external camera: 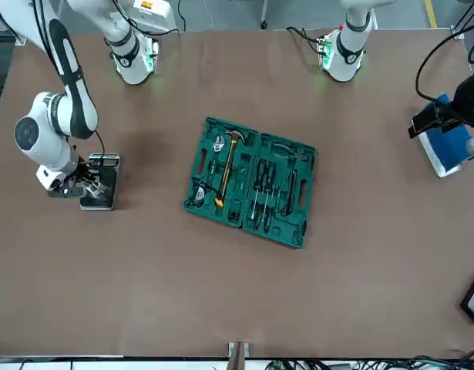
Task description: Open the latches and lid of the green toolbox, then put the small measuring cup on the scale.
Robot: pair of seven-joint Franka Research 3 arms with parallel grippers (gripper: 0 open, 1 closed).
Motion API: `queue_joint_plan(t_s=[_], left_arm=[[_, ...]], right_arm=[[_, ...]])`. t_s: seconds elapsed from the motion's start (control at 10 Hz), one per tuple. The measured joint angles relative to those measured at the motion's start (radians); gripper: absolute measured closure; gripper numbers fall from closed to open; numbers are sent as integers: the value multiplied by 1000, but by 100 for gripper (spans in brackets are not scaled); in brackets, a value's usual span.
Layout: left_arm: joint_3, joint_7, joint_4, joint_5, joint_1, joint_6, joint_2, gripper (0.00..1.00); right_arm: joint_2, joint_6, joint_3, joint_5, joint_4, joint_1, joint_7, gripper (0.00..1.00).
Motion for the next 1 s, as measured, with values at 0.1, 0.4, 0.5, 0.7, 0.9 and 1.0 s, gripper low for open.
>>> queue_joint_plan(t_s=[0.1, 0.4, 0.5, 0.7, 0.9, 1.0], left_arm=[[0, 0, 0, 0, 0, 0, 0, 0], [4, 0, 1, 0, 2, 0, 0, 0], [4, 0, 2, 0, 3, 0, 0, 0], [4, 0, 5, 0, 3, 0, 0, 0], [7, 0, 9, 9, 4, 0, -5, 0], [9, 0, 12, 22, 7, 0, -12, 0]], right_arm=[[0, -12, 0, 0, 1, 1, 0, 69], [-9, -83, 5, 0, 18, 9, 7, 67], [-20, -116, 7, 0, 32, 12, 7, 67], [-41, -179, 7, 0, 75, 14, 7, 67], [-57, -252, 7, 0, 126, 14, 7, 65], [-81, -326, 7, 0, 172, 14, 11, 63]])
